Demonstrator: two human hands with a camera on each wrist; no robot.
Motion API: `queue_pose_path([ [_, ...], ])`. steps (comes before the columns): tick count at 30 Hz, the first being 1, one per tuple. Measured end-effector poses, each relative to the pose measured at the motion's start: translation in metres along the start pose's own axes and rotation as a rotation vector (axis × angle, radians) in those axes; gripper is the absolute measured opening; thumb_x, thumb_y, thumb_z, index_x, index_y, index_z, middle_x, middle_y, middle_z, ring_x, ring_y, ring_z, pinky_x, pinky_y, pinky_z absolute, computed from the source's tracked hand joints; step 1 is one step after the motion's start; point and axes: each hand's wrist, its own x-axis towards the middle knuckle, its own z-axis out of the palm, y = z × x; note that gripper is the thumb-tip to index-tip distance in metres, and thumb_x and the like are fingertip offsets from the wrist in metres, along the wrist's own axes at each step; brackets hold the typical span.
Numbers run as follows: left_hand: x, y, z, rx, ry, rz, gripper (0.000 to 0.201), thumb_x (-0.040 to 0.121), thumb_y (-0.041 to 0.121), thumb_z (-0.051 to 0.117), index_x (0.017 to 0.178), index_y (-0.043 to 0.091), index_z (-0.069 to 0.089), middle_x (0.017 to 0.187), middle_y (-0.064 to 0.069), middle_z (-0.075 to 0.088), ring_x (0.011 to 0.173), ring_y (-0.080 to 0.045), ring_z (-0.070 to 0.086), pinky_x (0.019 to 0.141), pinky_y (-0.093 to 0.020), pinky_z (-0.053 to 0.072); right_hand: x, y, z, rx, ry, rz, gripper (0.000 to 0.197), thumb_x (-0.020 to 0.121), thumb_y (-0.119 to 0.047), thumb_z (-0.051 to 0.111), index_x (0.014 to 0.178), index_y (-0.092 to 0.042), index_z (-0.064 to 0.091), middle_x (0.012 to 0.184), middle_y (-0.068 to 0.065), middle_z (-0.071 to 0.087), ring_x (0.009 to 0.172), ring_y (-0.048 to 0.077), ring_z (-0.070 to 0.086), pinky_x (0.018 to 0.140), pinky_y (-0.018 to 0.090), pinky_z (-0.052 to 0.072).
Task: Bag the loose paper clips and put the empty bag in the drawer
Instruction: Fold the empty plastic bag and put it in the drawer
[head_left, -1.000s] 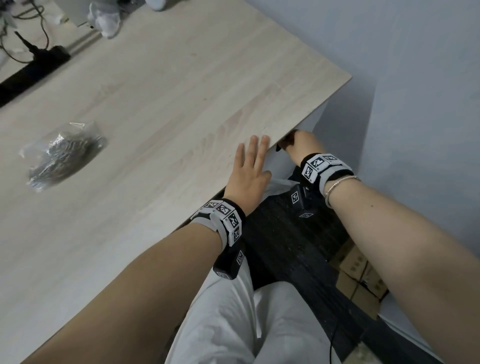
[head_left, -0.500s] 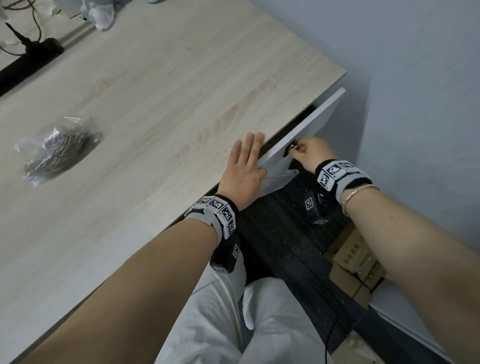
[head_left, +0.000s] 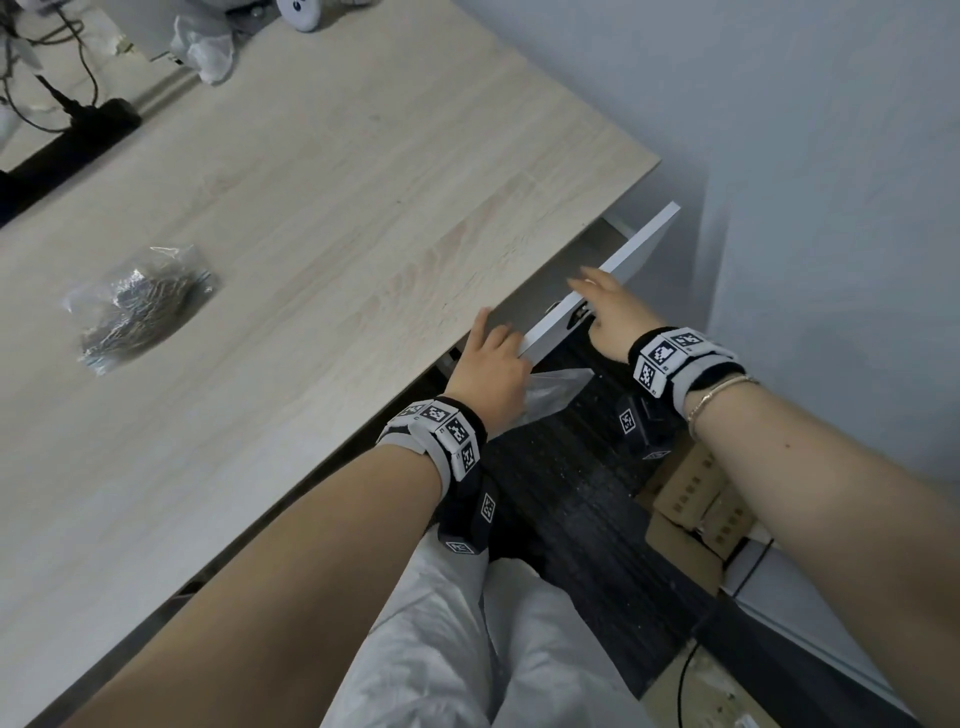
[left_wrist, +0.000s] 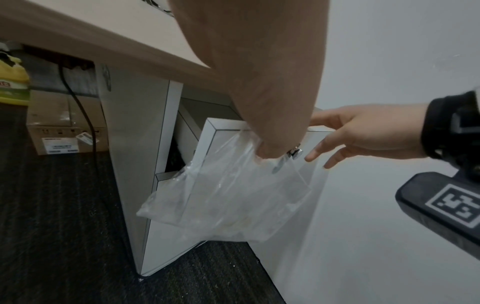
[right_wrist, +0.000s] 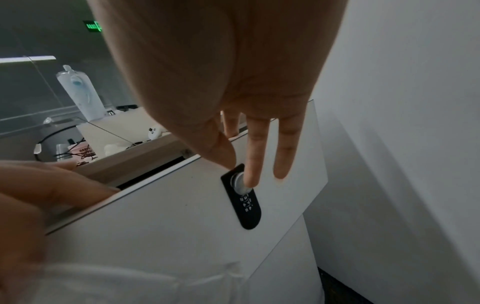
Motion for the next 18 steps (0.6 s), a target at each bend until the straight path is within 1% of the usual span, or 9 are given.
queue_pose_path([
  [4,-0.005,0.003,-0.009,-0.089,-0.051,0.004,0.025,0.088,0.019,0.047,0.098,0.01,0.069,0.123,-0.008,0.058,0.126,-0.028,0.042,0.118,-0.051,-0.006,-0.005,-0.001,-0.001,-0.027,-0.013,0.019,0.069,0.079,0.012,0.041,0.142,-0.014,0.033,0.155,0.003,0.014,0.134,0.026,0.036,0.109,0.035,0.035],
  [5,-0.007,0.005,-0.011,-0.126,-0.06,0.006,0.024,0.089,0.017,0.046,0.096,0.011,0.068,0.122,-0.007,0.058,0.123,-0.027,0.045,0.119,-0.05,-0.001,-0.008,0.001,-0.002,-0.043,-0.006,0.024,0.067,0.079,0.013,0.041,0.14,-0.013,0.035,0.154,0.004,0.017,0.133,0.026,0.037,0.108,0.035,0.035],
  [6,-0.008,0.007,-0.013,-0.182,-0.074,0.01,0.022,0.089,0.016,0.045,0.094,0.011,0.066,0.119,-0.006,0.058,0.119,-0.027,0.049,0.118,-0.049,0.009,-0.011,0.002,-0.003,-0.054,0.001,0.027,0.065,0.079,0.013,0.041,0.139,-0.013,0.037,0.153,0.004,0.02,0.131,0.026,0.039,0.107,0.035,0.037],
  [7,-0.009,0.01,-0.015,-0.252,-0.098,0.011,0.02,0.089,0.014,0.043,0.09,0.012,0.063,0.113,-0.005,0.059,0.112,-0.027,0.054,0.112,-0.046,0.026,-0.015,0.005,-0.003,-0.058,0.004,0.032,0.065,0.078,0.013,0.041,0.137,-0.013,0.039,0.152,0.004,0.022,0.13,0.026,0.04,0.106,0.036,0.037],
  [8,-0.01,0.012,-0.017,-0.32,-0.134,0.009,0.018,0.09,0.013,0.041,0.086,0.013,0.059,0.103,-0.005,0.058,0.102,-0.027,0.058,0.096,-0.041,0.04,-0.021,0.008,-0.003,-0.055,0.002,0.039,0.064,0.078,0.013,0.04,0.137,-0.013,0.04,0.151,0.003,0.024,0.13,0.026,0.04,0.107,0.037,0.037],
  [9,-0.009,0.014,-0.019,-0.364,-0.168,0.009,0.016,0.09,0.012,0.04,0.082,0.013,0.054,0.094,-0.004,0.055,0.093,-0.027,0.06,0.08,-0.036,0.045,-0.027,0.012,-0.003,-0.048,-0.003,0.049,0.064,0.078,0.013,0.04,0.136,-0.014,0.041,0.15,0.003,0.026,0.13,0.026,0.039,0.107,0.038,0.037],
  [10,-0.009,0.015,-0.021,-0.384,-0.195,0.011,0.016,0.09,0.012,0.039,0.081,0.013,0.052,0.09,-0.004,0.055,0.087,-0.027,0.059,0.071,-0.035,0.046,-0.034,0.016,-0.002,-0.042,-0.006,0.061,0.064,0.077,0.013,0.039,0.135,-0.014,0.043,0.149,0.003,0.027,0.13,0.026,0.039,0.107,0.04,0.037],
  [11,-0.008,0.017,-0.023,-0.391,-0.21,0.018,0.016,0.091,0.013,0.039,0.083,0.011,0.053,0.088,-0.005,0.057,0.083,-0.026,0.059,0.068,-0.035,0.047,-0.04,0.022,-0.001,-0.04,-0.004,0.071,0.063,0.077,0.013,0.039,0.134,-0.014,0.044,0.148,0.003,0.028,0.13,0.027,0.038,0.108,0.041,0.037],
  [18,-0.009,0.031,-0.034,-0.518,-0.197,0.013,0.022,0.091,0.016,0.038,0.096,0.012,0.06,0.092,-0.01,0.068,0.081,-0.028,0.062,0.071,-0.037,0.053,-0.081,0.045,0.003,0.007,0.016,0.145,0.047,0.084,0.007,0.042,0.128,-0.009,0.05,0.143,0.006,0.035,0.126,0.026,0.043,0.109,0.035,0.033],
])
